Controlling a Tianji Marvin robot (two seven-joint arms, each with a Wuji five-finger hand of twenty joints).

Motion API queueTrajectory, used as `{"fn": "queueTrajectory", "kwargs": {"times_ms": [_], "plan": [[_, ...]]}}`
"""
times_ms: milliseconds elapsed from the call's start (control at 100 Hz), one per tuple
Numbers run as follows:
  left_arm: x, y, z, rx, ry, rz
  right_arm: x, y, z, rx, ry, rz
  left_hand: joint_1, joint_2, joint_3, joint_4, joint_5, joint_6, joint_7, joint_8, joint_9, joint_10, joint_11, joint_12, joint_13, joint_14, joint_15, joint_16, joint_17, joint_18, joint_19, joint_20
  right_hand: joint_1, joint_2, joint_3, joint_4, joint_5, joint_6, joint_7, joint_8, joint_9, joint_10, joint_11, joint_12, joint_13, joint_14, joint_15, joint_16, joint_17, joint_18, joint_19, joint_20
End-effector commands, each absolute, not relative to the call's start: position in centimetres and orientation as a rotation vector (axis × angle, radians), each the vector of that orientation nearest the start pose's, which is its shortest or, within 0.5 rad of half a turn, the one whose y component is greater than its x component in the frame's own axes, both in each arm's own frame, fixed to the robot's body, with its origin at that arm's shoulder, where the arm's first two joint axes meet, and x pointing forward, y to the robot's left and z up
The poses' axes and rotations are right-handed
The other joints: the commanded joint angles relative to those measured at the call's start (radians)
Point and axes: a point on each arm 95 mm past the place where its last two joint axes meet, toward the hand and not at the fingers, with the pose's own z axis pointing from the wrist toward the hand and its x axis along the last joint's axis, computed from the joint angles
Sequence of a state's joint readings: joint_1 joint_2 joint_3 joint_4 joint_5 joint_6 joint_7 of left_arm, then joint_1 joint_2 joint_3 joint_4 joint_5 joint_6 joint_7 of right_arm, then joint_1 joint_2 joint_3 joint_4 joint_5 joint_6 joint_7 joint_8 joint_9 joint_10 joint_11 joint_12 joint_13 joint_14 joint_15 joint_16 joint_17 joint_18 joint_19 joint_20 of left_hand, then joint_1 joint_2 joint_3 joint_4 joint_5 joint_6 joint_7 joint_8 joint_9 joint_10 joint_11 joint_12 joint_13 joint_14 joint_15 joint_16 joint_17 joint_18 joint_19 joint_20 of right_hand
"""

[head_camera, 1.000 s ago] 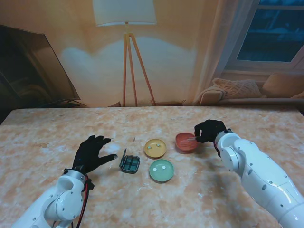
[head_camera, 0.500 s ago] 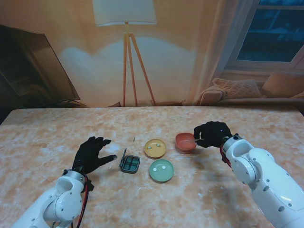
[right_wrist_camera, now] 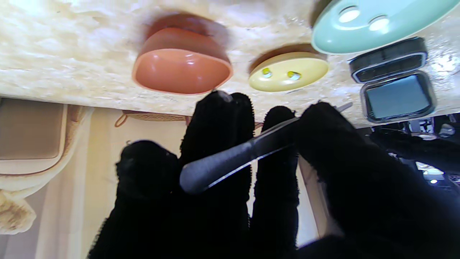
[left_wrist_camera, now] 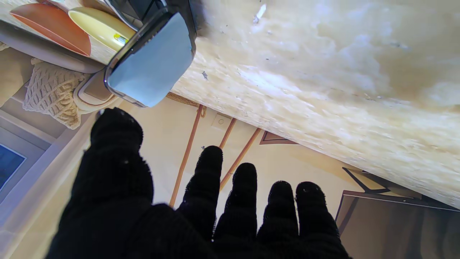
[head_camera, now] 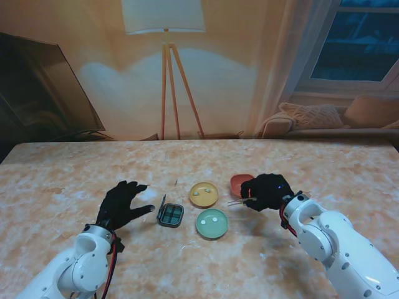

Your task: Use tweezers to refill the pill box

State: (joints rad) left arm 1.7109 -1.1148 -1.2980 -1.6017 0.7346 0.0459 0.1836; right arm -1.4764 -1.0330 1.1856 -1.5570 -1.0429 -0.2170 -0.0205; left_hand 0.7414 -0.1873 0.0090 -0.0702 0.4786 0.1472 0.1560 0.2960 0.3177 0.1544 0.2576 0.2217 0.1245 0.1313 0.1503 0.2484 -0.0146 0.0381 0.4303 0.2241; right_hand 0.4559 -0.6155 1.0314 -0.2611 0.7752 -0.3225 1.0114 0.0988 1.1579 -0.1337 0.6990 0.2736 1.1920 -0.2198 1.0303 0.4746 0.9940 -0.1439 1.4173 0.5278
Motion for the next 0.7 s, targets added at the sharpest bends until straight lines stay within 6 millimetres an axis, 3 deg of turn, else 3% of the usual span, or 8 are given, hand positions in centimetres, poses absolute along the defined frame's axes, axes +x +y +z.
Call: {"fn": "queueTrajectory", "kwargs": {"times_ms": [0, 280, 690], "plan": [[36.5, 3.5, -35.8, -1.545, 1.178, -1.552, 40.9, 0.7, -32.5, 0.975, 1.727, 1.543, 0.011, 0.033, -0.027, 0.024, 0.011, 0.008, -0.016, 0.002, -0.004, 0.005, -0.007, 0.006, -0.024, 0.005, 0.005, 0.005, -0.013, -0.021, -0.019, -0.001, 0.084, 0.001, 0.084, 0.008, 0.043, -0.076, 0.065, 0.025, 0.03, 0.059, 0.019, 0.033, 0.021, -0.06, 0.031, 0.022, 0.039, -0.117, 0.034, 0.022], [36.2, 3.7, -36.1, -1.558, 1.182, -1.546, 40.3, 2.6, -34.8, 0.94, 1.769, 1.567, 0.008, 0.036, -0.027, 0.024, 0.009, 0.011, -0.018, 0.001, -0.005, 0.007, -0.008, 0.006, -0.028, 0.006, 0.005, 0.004, -0.013, -0.023, -0.026, -0.004, 0.09, -0.012, 0.095, 0.003, 0.033, -0.071, 0.062, 0.024, 0.022, 0.059, 0.02, 0.033, 0.015, -0.065, 0.027, 0.021, 0.039, -0.12, 0.016, 0.03], [35.9, 3.9, -36.4, -1.577, 1.167, -1.547, 41.3, 4.7, -35.9, 0.904, 1.804, 1.541, 0.007, 0.045, -0.027, 0.025, 0.013, 0.013, -0.019, 0.0, -0.006, 0.007, -0.007, 0.006, -0.03, 0.003, 0.007, 0.003, -0.01, -0.028, -0.033, -0.007, 0.08, -0.042, 0.105, -0.007, 0.003, -0.059, 0.053, 0.021, -0.004, 0.059, 0.014, 0.035, -0.005, -0.068, 0.019, 0.019, 0.026, -0.12, -0.01, 0.039]]}}
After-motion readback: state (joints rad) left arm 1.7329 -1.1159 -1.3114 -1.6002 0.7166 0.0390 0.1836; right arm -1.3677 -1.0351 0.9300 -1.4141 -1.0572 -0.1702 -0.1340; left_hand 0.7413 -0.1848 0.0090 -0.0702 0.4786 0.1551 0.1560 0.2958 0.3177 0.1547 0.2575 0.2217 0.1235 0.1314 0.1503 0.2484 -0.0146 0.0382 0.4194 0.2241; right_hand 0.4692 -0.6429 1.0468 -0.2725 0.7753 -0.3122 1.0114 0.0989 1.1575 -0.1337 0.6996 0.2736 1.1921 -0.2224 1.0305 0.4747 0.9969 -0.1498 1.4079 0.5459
